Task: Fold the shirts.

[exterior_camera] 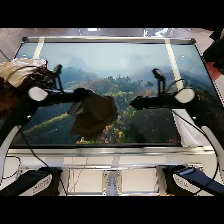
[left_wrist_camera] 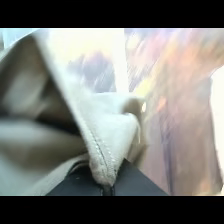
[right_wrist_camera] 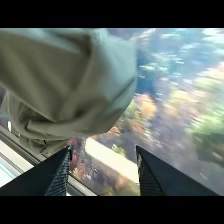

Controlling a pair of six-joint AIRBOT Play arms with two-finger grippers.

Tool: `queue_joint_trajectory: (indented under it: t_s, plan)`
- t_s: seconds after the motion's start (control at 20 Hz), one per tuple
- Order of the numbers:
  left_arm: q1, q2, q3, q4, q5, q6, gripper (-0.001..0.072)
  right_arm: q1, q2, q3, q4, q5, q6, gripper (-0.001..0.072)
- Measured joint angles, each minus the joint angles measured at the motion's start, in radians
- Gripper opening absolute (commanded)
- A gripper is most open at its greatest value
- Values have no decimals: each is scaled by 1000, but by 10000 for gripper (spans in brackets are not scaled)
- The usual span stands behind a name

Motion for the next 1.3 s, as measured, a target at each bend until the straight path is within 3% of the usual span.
queue_joint_trajectory:
  t_s: [0.25, 0.5, 0.6, 0.95, 1.3]
  plan:
    - [129, 213, 0, 70, -2, 17, 13, 261, -192, 0, 16, -143, 0, 445]
    - [192, 280, 0, 123, -41, 23, 13, 405, -303, 1, 122, -315, 0, 447]
    - [200, 288, 0, 143, -49, 24, 13, 426, -335, 2, 186, -349, 0, 493]
    - [208, 296, 0, 176, -55, 24, 14, 447, -449, 86, 283, -351, 1, 507]
    - [208, 296, 0, 181, -58, 24, 13, 448, -507, 136, 227, -314, 17, 506]
